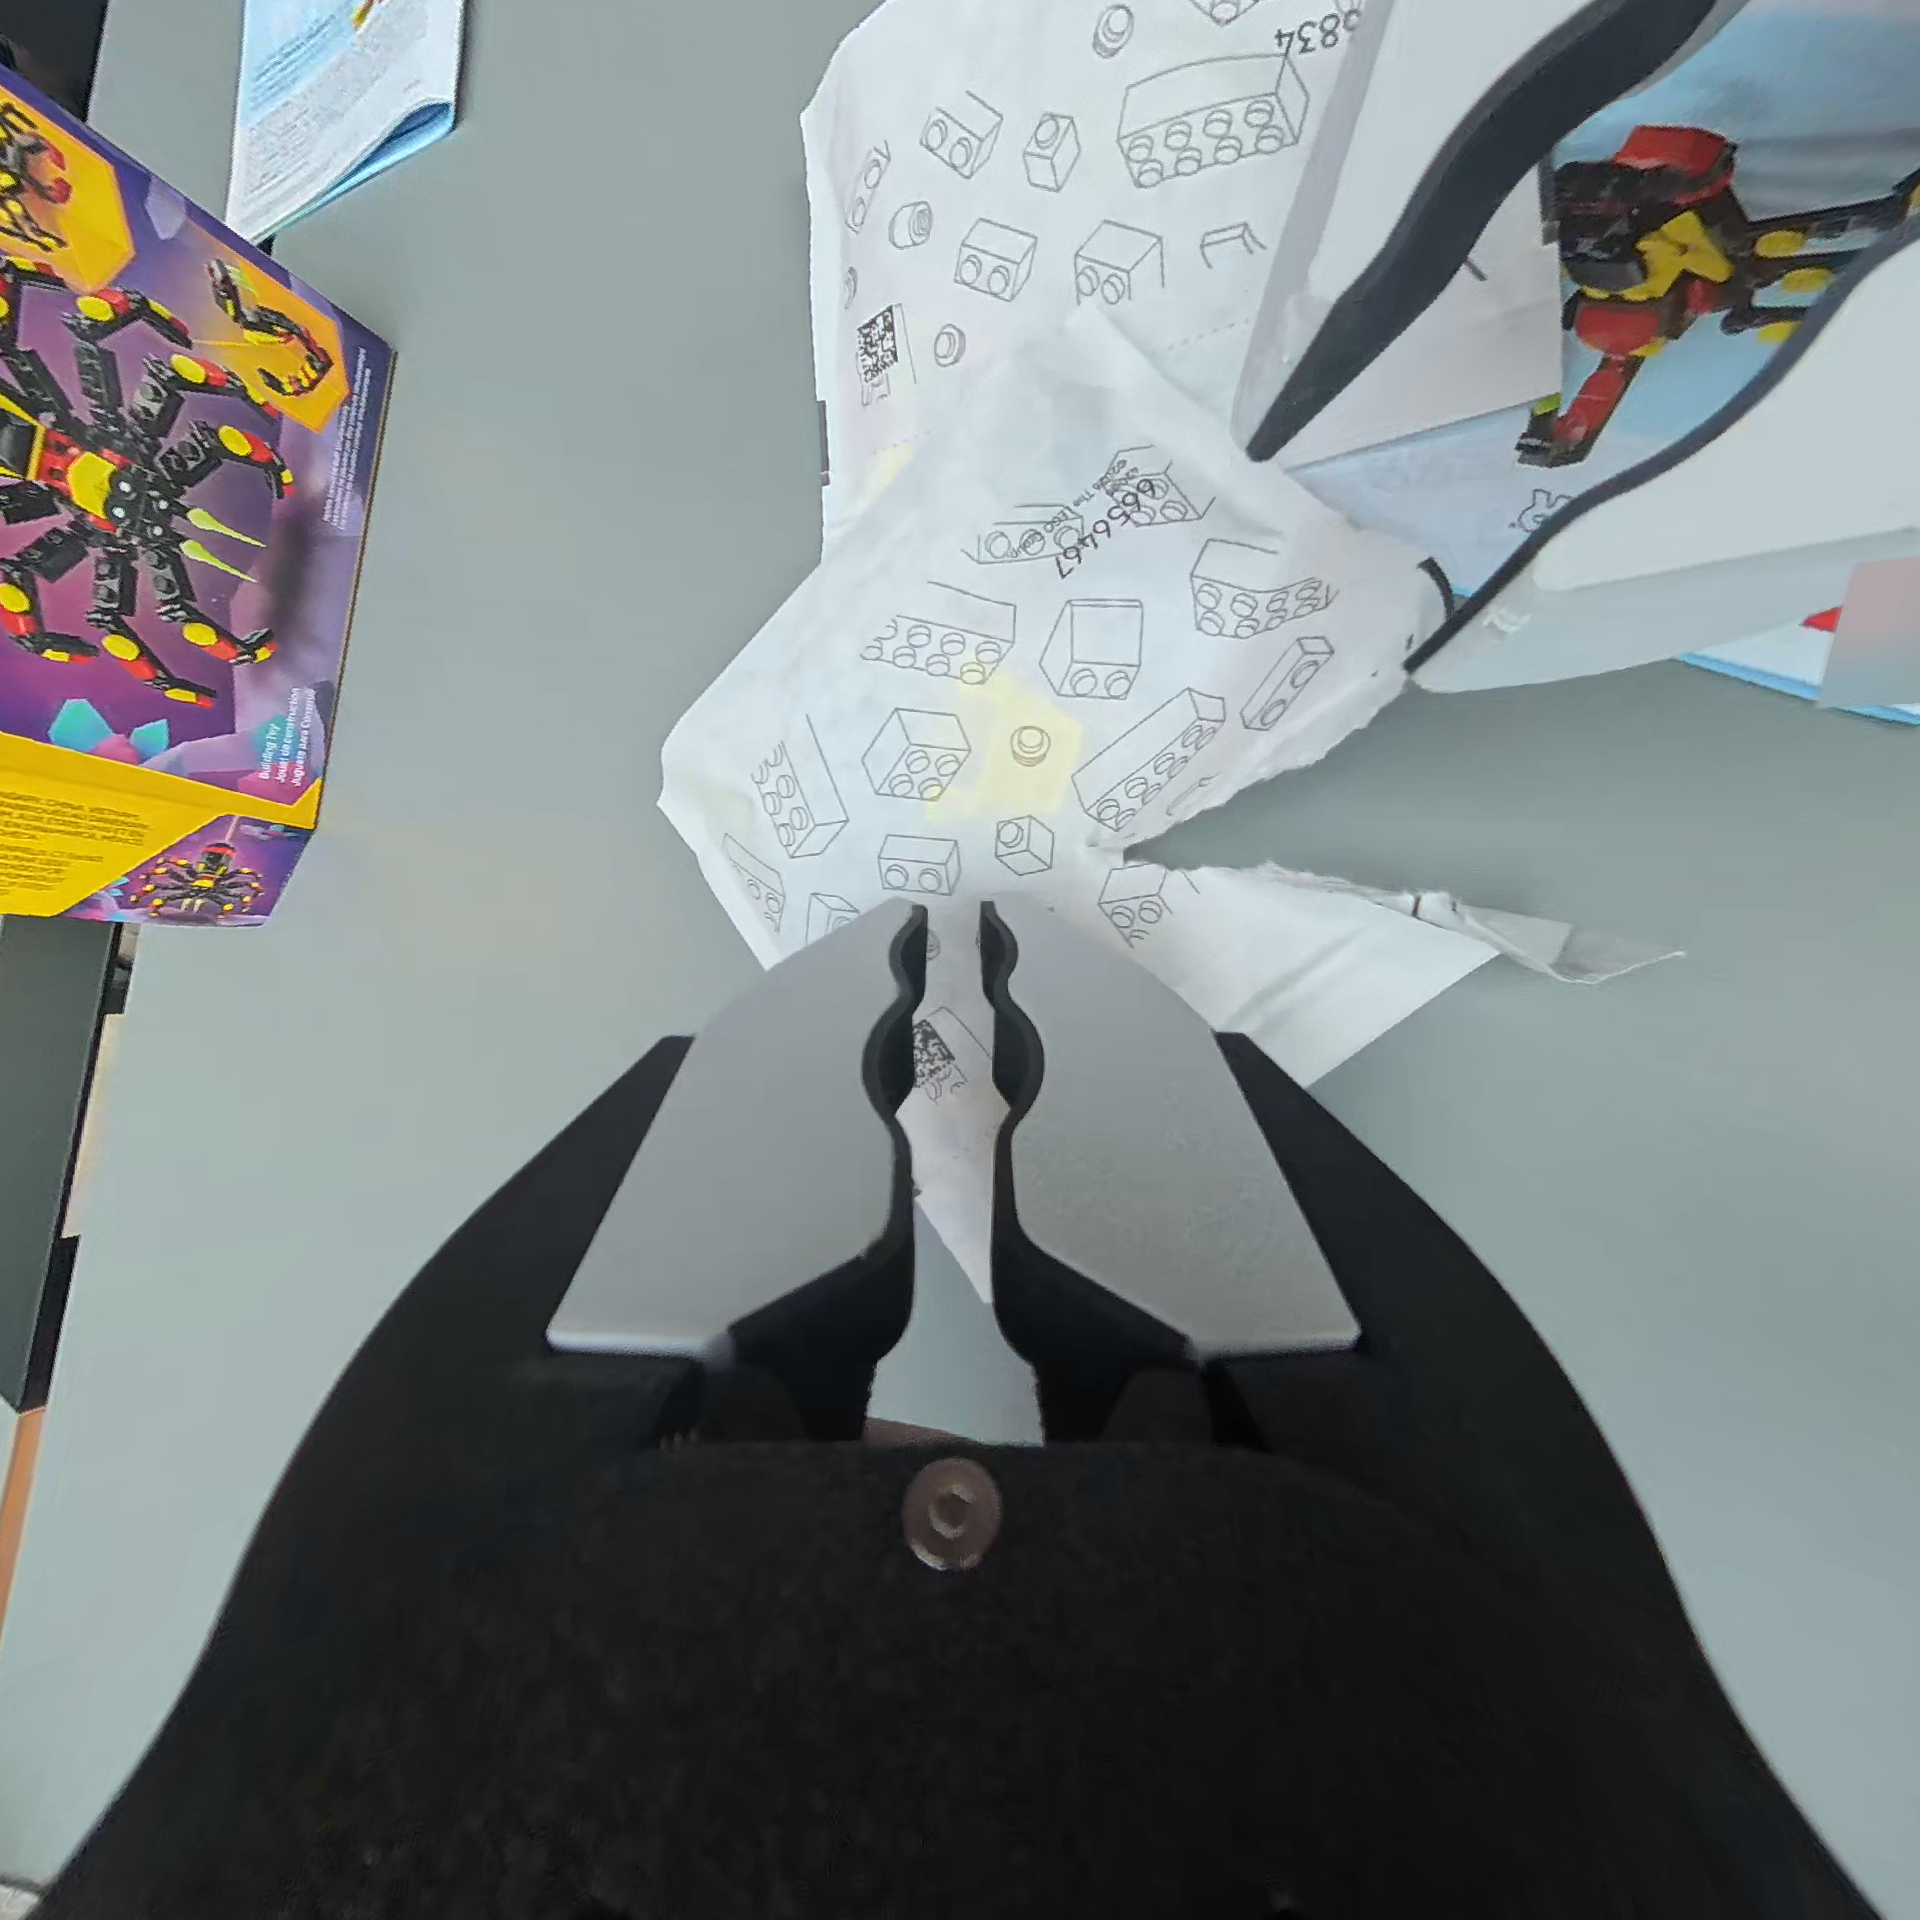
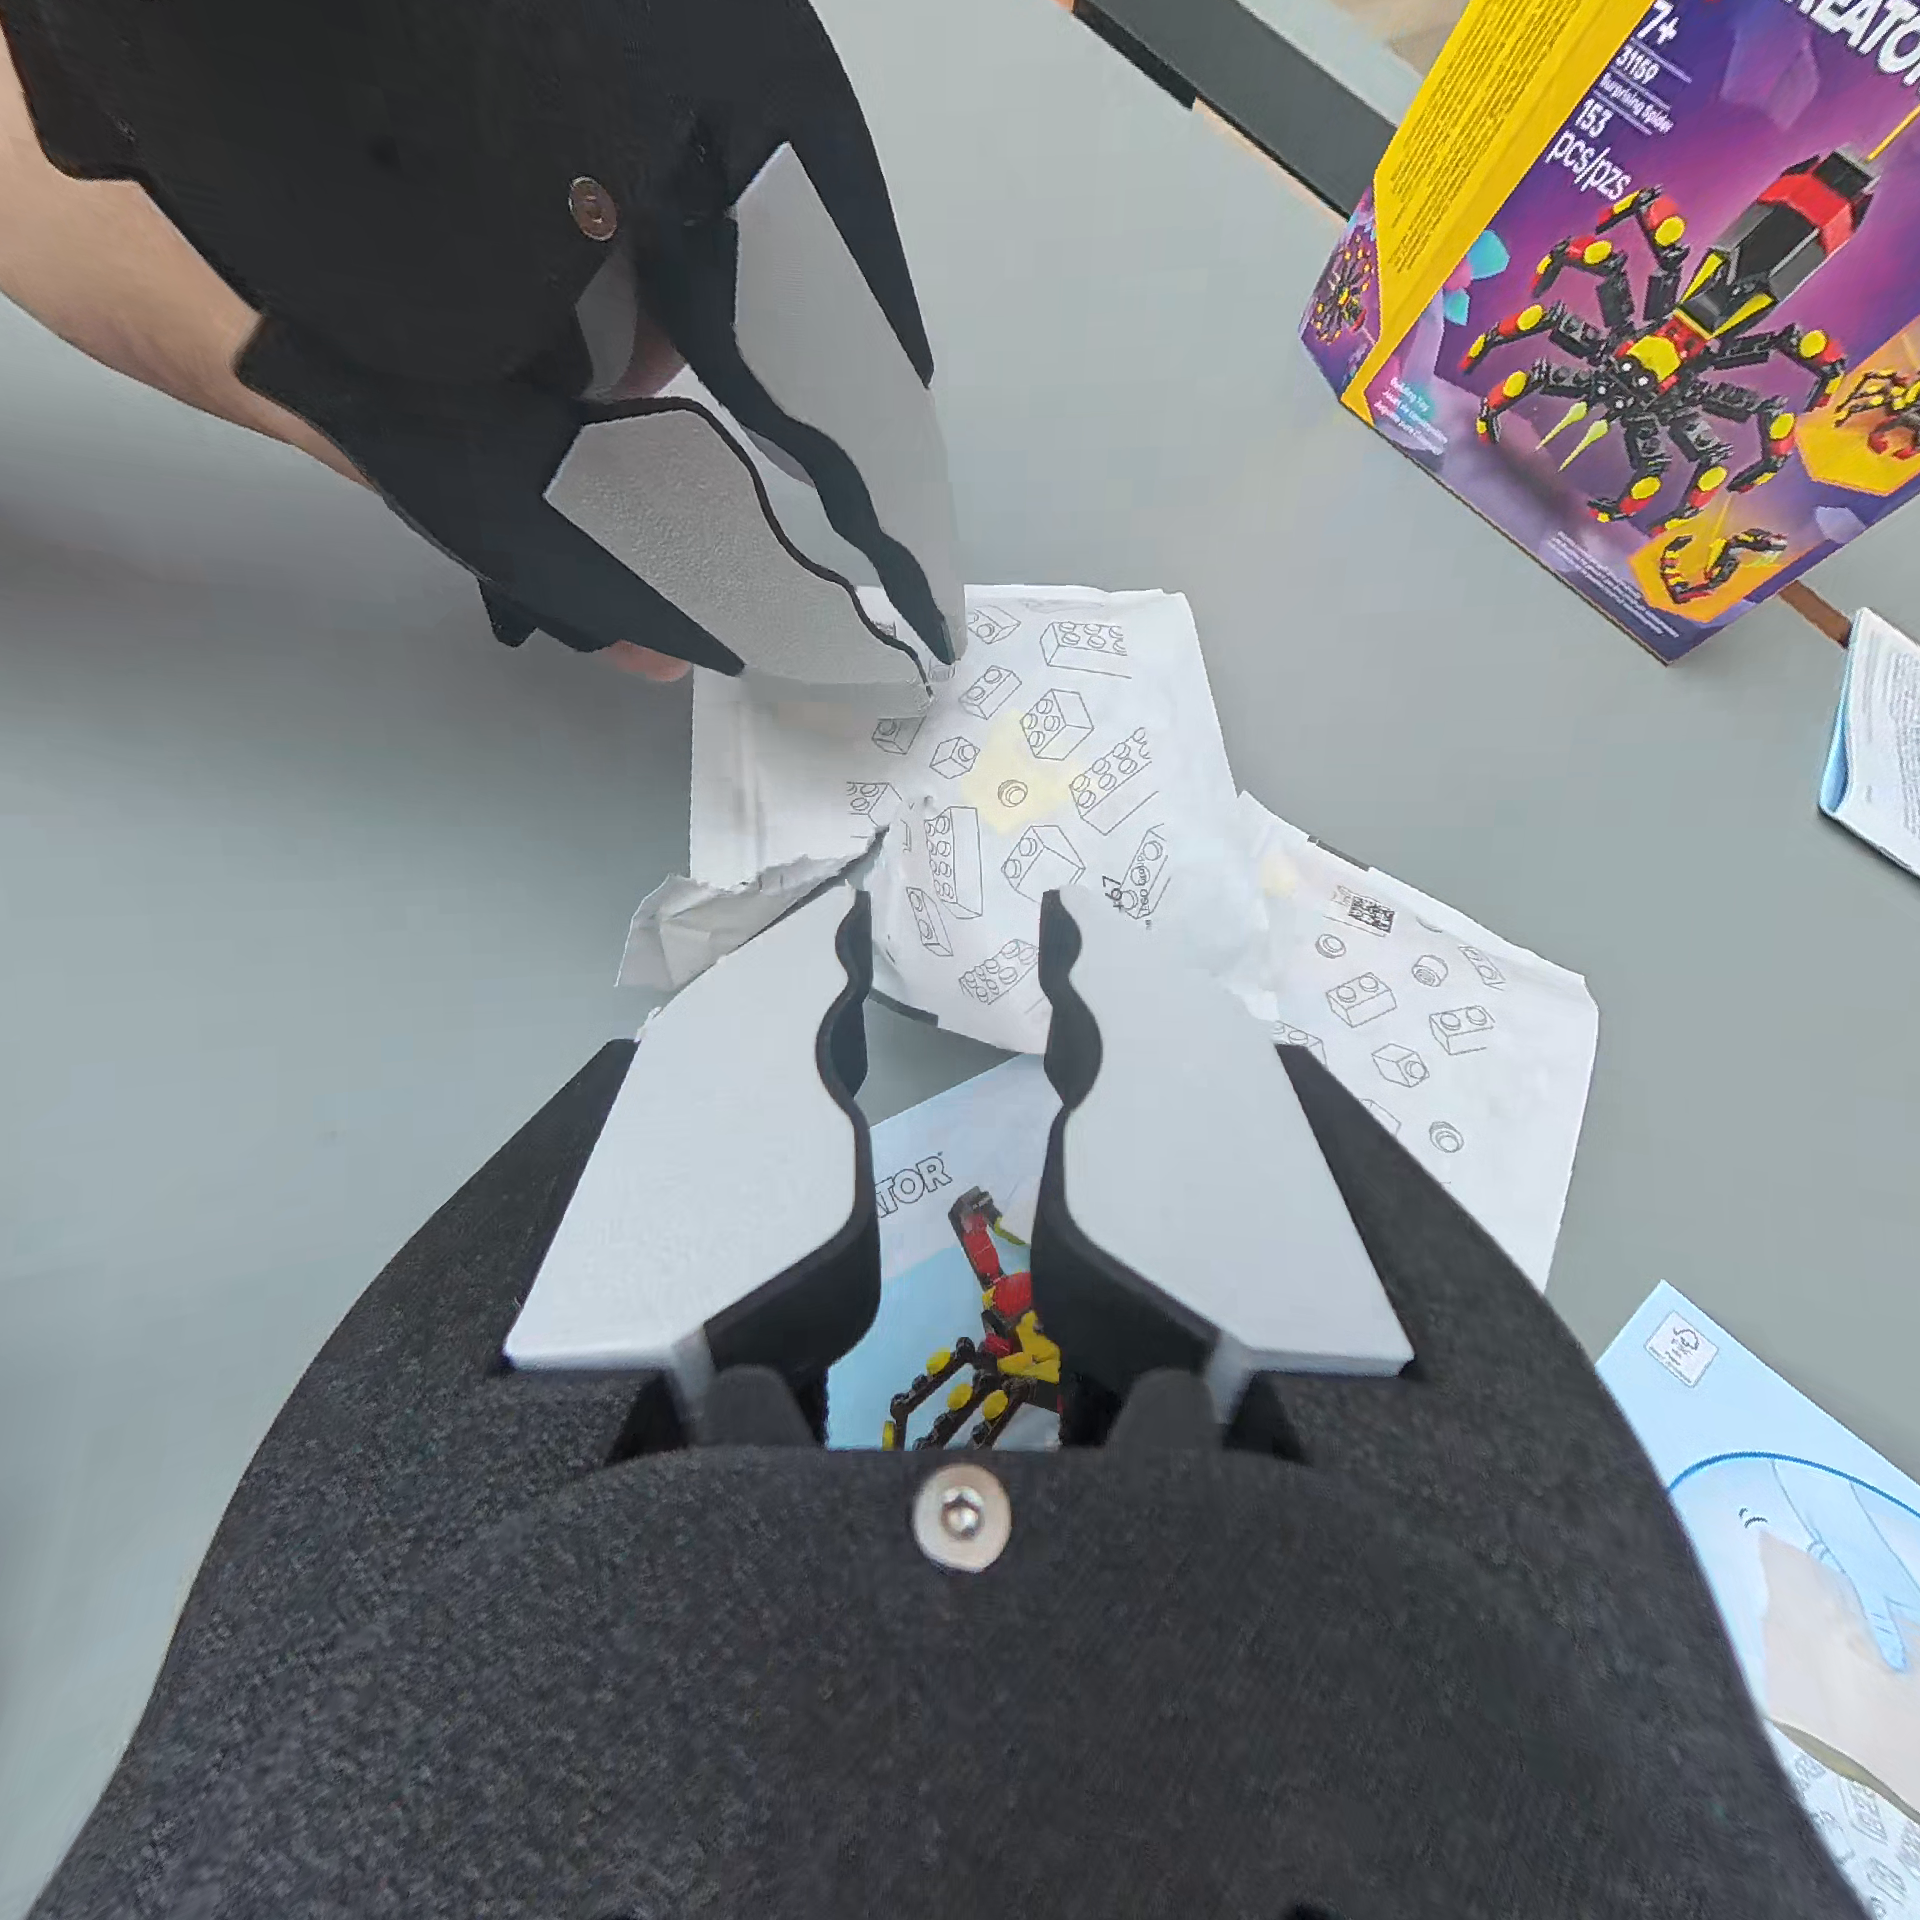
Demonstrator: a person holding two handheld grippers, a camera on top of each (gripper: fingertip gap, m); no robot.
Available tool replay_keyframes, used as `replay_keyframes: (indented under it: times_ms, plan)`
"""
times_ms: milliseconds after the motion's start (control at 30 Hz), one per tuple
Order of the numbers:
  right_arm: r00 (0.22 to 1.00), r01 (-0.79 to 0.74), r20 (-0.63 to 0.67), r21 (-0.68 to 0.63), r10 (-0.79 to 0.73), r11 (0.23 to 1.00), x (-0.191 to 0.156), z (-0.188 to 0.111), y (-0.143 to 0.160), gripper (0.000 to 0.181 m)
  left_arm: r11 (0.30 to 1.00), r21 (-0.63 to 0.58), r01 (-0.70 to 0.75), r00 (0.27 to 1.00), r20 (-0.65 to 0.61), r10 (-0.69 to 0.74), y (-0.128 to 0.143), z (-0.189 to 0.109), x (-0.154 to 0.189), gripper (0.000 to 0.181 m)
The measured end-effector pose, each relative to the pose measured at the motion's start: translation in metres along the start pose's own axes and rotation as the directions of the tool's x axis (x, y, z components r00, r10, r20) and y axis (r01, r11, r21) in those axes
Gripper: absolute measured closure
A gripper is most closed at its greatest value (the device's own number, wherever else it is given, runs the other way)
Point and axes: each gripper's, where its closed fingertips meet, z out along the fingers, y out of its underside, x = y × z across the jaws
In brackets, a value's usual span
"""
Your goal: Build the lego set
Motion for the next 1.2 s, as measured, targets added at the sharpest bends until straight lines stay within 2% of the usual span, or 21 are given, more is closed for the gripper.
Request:
replay_keyframes:
  times_ms: [33,200,367,467,1067,1133,1200]
  plan:
    - [1.000,0.002,-0.006,0.017,-0.002,1.000,0.000,-0.002,-0.003,0.151,1.000,-0.003,-0.006,0.999,0.031,0.006,-0.001,0.000,-0.005,0.169]
    - [0.999,0.008,-0.040,0.026,-0.007,1.000,0.005,-0.006,-0.005,0.151,1.000,-0.012,0.014,0.994,0.106,-0.012,-0.003,0.002,-0.019,0.165]
    - [0.996,0.012,-0.090,0.035,-0.009,0.999,0.013,-0.007,-0.003,0.151,0.998,-0.063,-0.003,0.956,0.294,0.021,0.001,-0.001,-0.051,0.164]
    - [0.994,0.008,-0.109,0.031,-0.005,0.999,0.017,-0.007,-0.001,0.151,0.996,-0.093,-0.013,0.934,0.354,0.046,0.003,-0.003,-0.062,0.165]
    - [0.992,-0.040,-0.119,0.001,0.040,0.999,0.028,-0.004,0.004,0.151,0.990,-0.139,-0.020,0.921,0.382,0.072,-0.001,0.000,-0.070,0.166]
    - [0.994,-0.025,-0.110,0.041,0.029,0.999,0.023,-0.004,-0.005,0.151,0.989,-0.148,-0.010,0.911,0.406,0.070,0.002,0.000,-0.078,0.166]
    - [0.997,0.037,-0.069,0.193,-0.024,0.981,0.004,-0.010,-0.036,0.151,0.986,-0.165,0.017,0.898,0.436,0.057,0.008,-0.001,-0.091,0.166]
